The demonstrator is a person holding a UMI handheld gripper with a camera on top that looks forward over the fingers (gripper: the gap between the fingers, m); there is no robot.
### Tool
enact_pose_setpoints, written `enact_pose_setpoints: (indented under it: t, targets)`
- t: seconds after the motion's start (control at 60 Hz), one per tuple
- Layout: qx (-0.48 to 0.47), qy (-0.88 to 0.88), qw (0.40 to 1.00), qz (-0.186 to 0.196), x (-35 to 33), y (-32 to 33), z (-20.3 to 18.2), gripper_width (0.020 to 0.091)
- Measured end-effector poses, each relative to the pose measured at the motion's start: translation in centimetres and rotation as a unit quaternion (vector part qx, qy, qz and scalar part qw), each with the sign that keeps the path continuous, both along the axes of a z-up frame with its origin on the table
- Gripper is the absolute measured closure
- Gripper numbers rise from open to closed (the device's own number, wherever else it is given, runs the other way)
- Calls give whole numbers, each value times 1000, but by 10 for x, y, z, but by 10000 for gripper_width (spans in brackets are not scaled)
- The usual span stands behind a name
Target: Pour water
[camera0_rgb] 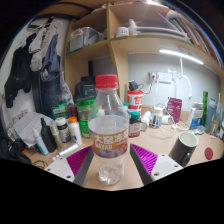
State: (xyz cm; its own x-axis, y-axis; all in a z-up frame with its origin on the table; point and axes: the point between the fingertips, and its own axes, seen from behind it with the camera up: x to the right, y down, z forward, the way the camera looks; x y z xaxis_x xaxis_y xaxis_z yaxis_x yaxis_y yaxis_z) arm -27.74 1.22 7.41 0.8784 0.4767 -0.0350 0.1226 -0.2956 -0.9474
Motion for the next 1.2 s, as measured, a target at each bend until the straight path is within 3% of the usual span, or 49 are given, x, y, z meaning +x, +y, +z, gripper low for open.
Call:
enact_pose_setpoints:
  t: [0.1,0.133,0.317,0.533,0.65,0.75,0.9,1.033,1.2]
  targets:
    - [14,11,1000,3,-15,15,-4,340]
    - [18,1,1000,-1,-15,19,-7,543]
    - [37,6,999,-10,-15,23,-7,606]
    - [-35,13,999,8,-15,25,-14,691]
    - [-34,62,998,2,4,34,33,690]
    - [-88,186,978,-31,28,46,72,691]
    - [-269,441,852,-83,44,64,84,695]
    - [-391,589,702,-85,40,63,92,696]
    - [-441,703,555,-62,39,68,119,694]
